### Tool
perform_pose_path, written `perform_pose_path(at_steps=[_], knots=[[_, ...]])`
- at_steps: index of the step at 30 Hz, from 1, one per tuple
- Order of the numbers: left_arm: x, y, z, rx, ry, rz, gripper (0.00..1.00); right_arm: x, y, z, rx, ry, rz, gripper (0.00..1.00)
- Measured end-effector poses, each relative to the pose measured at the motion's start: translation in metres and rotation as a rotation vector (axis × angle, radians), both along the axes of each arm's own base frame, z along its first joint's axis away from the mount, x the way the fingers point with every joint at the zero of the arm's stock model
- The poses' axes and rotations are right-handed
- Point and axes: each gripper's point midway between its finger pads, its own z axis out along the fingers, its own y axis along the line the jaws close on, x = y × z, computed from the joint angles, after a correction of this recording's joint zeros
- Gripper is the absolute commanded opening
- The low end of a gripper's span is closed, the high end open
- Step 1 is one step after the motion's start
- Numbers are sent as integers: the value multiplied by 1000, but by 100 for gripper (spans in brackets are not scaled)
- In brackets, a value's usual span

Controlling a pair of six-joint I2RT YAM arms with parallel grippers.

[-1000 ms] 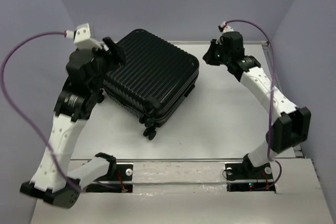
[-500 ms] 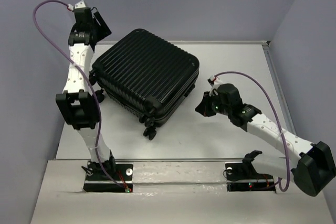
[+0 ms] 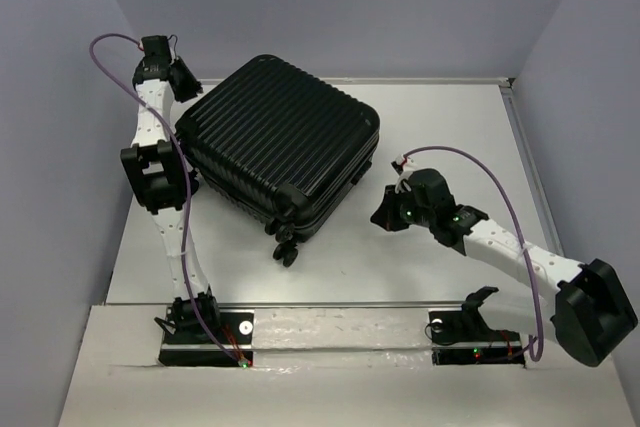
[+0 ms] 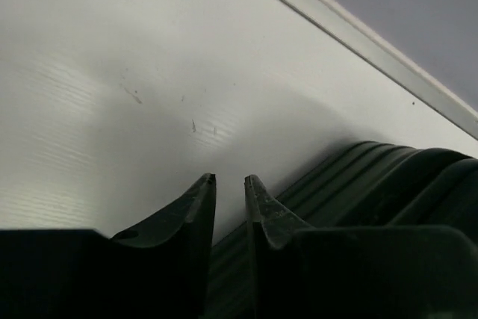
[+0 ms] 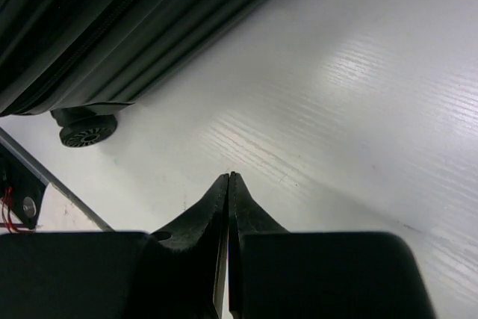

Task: Pack the luggage

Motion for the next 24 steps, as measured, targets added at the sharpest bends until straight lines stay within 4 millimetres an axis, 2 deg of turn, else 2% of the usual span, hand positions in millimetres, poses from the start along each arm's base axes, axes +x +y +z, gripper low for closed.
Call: perform_pose_path(at_steps=[3, 4, 6, 9, 12, 14, 18, 22, 24], knots=[[2, -6, -37, -69, 57, -34, 6, 5, 4, -8, 0, 15, -6, 7], [2, -9, -53, -97, 83, -47, 6, 7, 5, -11, 1, 21, -9, 7], [2, -15, -72, -127, 112, -71, 6, 11, 8, -17, 2, 34, -22, 7], [-1, -25, -87, -147, 140, -110, 6, 20, 11, -27, 1, 55, -60, 7], [-8, -38, -102, -149, 165, -159, 6, 39, 15, -31, -6, 56, -118, 7], [-22, -45, -117, -155, 194, -186, 6, 56, 21, -29, -7, 45, -148, 7], [-55, -46, -135, -171, 240, -176, 6, 96, 39, -14, 27, 3, -190, 7], [-83, -39, -132, -178, 204, -141, 6, 112, 30, -14, 25, 14, -230, 7], [-109, -38, -128, -184, 187, -110, 6, 126, 19, -16, 17, 16, -263, 7]])
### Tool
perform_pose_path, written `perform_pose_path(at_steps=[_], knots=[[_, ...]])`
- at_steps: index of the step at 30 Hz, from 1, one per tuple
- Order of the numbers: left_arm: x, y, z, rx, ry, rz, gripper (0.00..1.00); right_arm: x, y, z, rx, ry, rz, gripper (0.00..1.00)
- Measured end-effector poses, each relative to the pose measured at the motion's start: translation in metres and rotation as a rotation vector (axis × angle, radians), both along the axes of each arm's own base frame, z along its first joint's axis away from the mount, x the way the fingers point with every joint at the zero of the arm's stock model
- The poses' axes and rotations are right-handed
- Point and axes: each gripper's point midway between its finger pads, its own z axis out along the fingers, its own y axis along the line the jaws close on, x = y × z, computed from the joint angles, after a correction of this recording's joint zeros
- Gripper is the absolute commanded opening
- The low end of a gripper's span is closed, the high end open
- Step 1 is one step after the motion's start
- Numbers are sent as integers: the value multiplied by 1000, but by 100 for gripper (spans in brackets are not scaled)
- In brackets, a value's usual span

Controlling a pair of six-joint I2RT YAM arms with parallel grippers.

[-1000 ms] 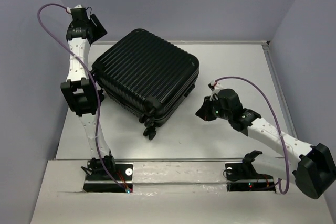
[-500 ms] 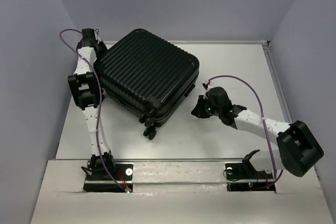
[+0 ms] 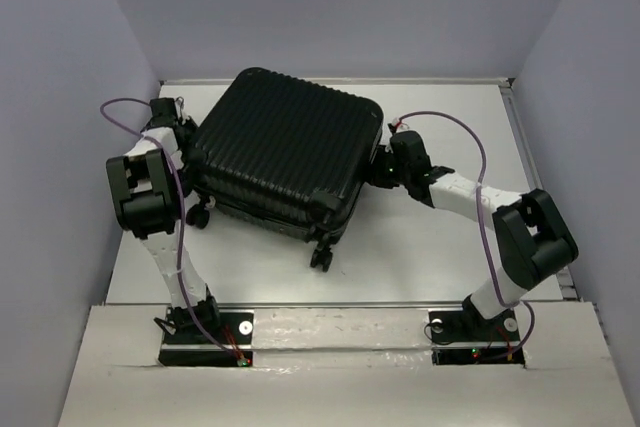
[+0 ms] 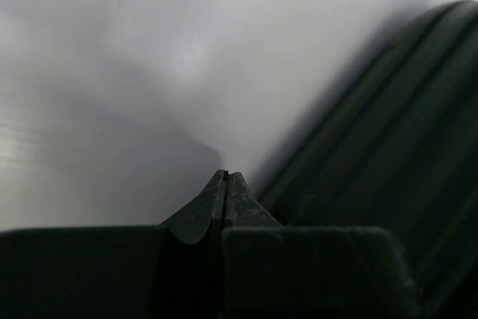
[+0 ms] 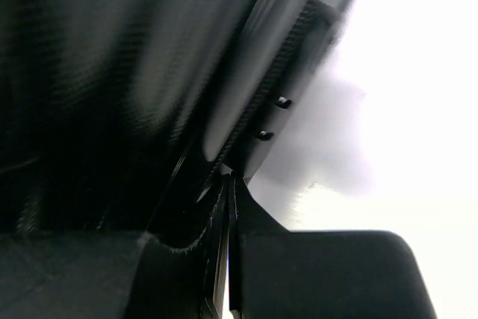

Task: Pack the luggage

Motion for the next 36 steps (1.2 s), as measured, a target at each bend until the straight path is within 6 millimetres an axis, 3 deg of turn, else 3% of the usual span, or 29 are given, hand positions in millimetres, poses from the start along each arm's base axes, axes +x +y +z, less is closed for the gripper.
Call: perform_pose_path(at_steps=[4, 8, 9, 12, 14, 16, 17, 18, 19, 21, 22, 26, 29, 30, 34, 36], knots=[[-46, -8, 15, 10, -29, 15, 6, 32, -20, 4, 11, 10, -38, 7], [-107, -23, 11, 12, -21, 12, 6, 80, -27, 13, 1, 12, -40, 7], [-123, -27, 8, 12, -19, 10, 6, 104, -24, 21, 5, -1, -30, 7], [-172, -43, 5, 9, -11, -10, 6, 150, -12, 31, 38, -40, 1, 7], [-207, -66, 4, 3, -15, -52, 6, 189, 6, 48, 81, -70, 49, 13], [-229, -89, 11, -43, -4, -59, 6, 221, 27, 75, 143, -129, 121, 36], [-237, -103, 21, -66, -17, -75, 6, 228, 28, 83, 157, -148, 131, 47], [-240, -109, 26, -85, -20, -72, 6, 237, 27, 91, 177, -159, 139, 67], [-242, -117, 36, -92, -52, -96, 6, 244, 22, 100, 186, -178, 141, 76], [-246, -129, 50, -116, -89, -128, 6, 247, 10, 109, 213, -166, 135, 87], [-247, -132, 55, -117, -103, -140, 6, 249, 2, 113, 222, -163, 130, 87], [-249, -140, 62, -136, -125, -182, 6, 235, -19, 133, 243, -135, 124, 86], [-249, -146, 66, -154, -138, -211, 6, 207, -30, 153, 211, -129, 111, 81], [-249, -147, 67, -159, -141, -215, 6, 198, -35, 169, 194, -152, 104, 74], [-247, -152, 74, -181, -171, -235, 6, 165, -59, 228, 104, -285, 63, 7], [-246, -154, 81, -188, -208, -243, 6, 133, -72, 258, 79, -353, 43, 7]])
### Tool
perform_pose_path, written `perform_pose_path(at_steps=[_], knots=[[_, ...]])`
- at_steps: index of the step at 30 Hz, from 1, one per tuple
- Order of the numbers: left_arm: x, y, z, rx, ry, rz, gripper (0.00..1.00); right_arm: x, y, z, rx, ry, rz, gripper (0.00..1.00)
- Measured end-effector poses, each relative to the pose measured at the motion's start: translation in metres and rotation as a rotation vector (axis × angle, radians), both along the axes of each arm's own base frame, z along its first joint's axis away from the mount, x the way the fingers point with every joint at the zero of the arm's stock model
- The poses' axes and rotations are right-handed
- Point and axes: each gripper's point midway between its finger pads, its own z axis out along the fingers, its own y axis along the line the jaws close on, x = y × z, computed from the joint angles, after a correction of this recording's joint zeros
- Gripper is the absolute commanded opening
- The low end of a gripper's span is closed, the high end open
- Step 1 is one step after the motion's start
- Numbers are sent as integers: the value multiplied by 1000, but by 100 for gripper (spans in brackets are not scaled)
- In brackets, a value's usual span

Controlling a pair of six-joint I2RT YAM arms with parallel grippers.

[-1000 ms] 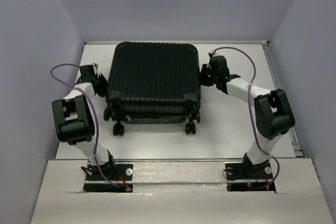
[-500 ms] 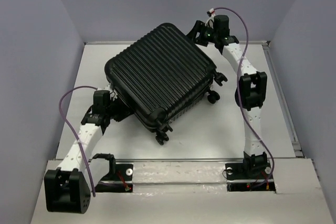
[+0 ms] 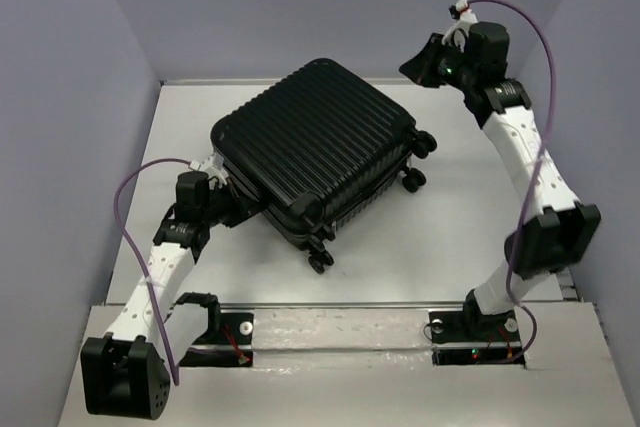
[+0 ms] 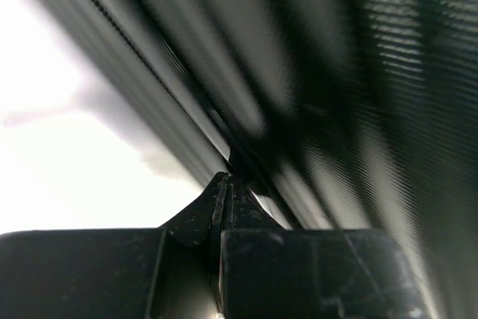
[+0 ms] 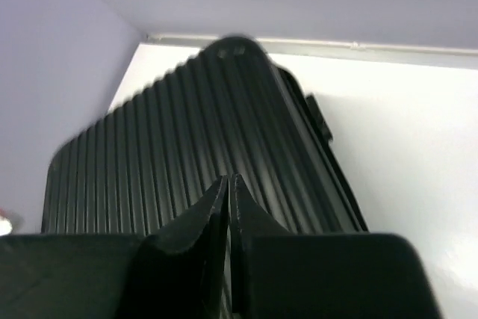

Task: Pack the luggage

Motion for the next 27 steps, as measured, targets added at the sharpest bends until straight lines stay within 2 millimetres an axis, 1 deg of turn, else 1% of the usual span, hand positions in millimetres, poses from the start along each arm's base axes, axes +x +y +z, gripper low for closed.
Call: perform_pose_path(at_steps=[1, 2, 3, 4, 5, 7, 8, 9, 11, 13, 14, 16, 19, 20, 22, 24, 25, 26, 27], knots=[[0, 0, 5, -4, -27, -3, 6, -17, -4, 5, -5, -30, -2, 7], [-1, -1, 8, -7, -49, -5, 6, -46, -10, -1, -12, -20, -1, 7], [-2, -1, 10, -8, -62, -8, 6, -68, -13, -1, -13, -30, 1, 7], [-4, -2, 10, -9, -75, -11, 6, -85, -14, -12, -15, -23, 4, 7], [-6, -4, 10, -11, -85, -18, 6, -113, -13, -23, -13, -29, 15, 7], [-11, -9, 8, -15, -95, -38, 6, -167, -8, -75, -17, 47, 49, 7], [-15, -13, 6, -13, -98, -54, 6, -181, -7, -89, -17, 66, 57, 7], [-19, -18, 6, -12, -102, -74, 6, -201, -6, -117, -21, 120, 67, 7], [-23, -25, 8, -7, -116, -96, 6, -217, -14, -160, -47, 214, 35, 7], [-26, -31, 8, -2, -123, -118, 6, -220, -21, -192, -73, 291, -8, 7], [-28, -35, 8, -1, -129, -128, 6, -218, -24, -203, -87, 323, -27, 7], [-34, -46, 7, -4, -131, -165, 6, -208, -29, -220, -120, 358, -74, 7], [-41, -57, 7, -14, -137, -202, 6, -188, -34, -238, -167, 403, -122, 7], [-44, -63, 6, -16, -140, -218, 6, -178, -34, -239, -177, 404, -134, 7], [-49, -71, 6, -18, -142, -242, 6, -151, -33, -236, -192, 381, -150, 7], [-52, -79, 6, -18, -143, -261, 6, -121, -35, -223, -210, 344, -162, 7], [-53, -83, 6, -24, -143, -270, 6, -111, -38, -219, -222, 338, -174, 7], [-54, -87, 7, -28, -146, -282, 6, -90, -42, -210, -219, 312, -183, 7], [-56, -95, 7, -35, -151, -302, 6, -76, -43, -203, -214, 288, -183, 7]])
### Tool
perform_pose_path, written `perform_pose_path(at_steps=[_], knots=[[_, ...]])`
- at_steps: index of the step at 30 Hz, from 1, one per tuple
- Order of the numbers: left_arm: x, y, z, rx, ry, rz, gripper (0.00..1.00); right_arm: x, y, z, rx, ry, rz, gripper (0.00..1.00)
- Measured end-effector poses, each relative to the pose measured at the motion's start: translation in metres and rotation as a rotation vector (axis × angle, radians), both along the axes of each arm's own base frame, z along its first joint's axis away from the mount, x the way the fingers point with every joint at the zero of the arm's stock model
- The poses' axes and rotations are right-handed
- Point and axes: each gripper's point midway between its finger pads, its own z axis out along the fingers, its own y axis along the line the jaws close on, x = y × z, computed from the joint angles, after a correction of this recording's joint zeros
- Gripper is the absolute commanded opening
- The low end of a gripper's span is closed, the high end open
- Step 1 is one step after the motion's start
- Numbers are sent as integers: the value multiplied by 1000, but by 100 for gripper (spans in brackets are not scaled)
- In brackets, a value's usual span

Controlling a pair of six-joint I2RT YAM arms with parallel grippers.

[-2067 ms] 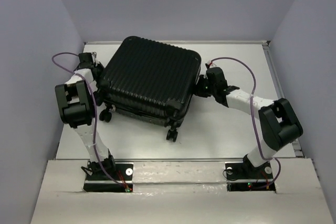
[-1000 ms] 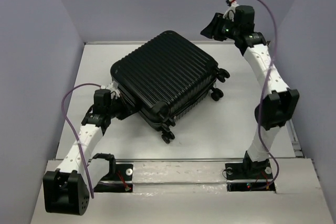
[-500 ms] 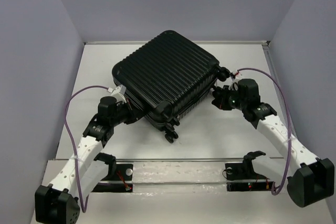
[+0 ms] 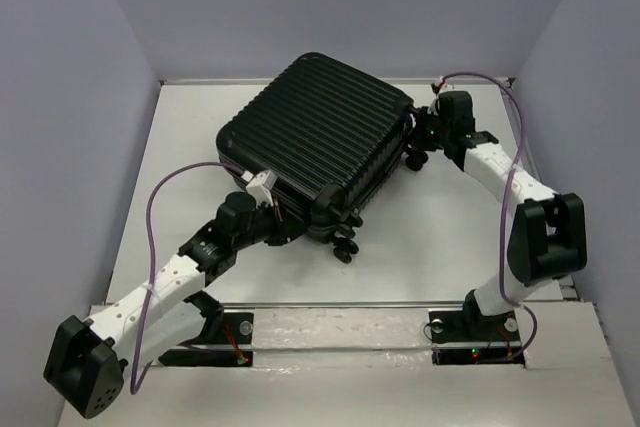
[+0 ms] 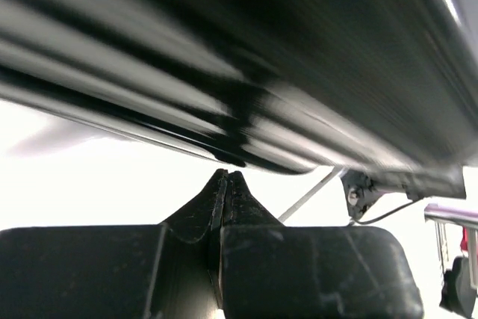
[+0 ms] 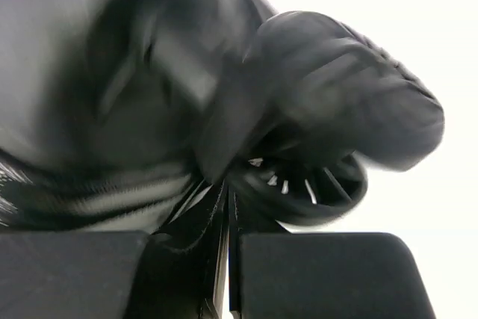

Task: Pack the luggage

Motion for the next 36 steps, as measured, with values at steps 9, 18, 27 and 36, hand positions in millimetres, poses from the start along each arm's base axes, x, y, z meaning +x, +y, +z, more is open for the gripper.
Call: perform_pose_path(at_steps=[9, 18, 27, 36], knots=[[-12, -47, -3, -10, 4, -106, 6, 54, 12, 36, 28, -143, 91, 36], [-31, -75, 25, -75, -30, -245, 35, -94, 35, -26, 140, -77, 210, 36], [-49, -80, 58, -186, -58, -311, 68, -153, 103, -40, 238, -200, 483, 52], [-35, -98, 59, -185, -31, -306, 65, -133, 117, -35, 241, -324, 534, 52]])
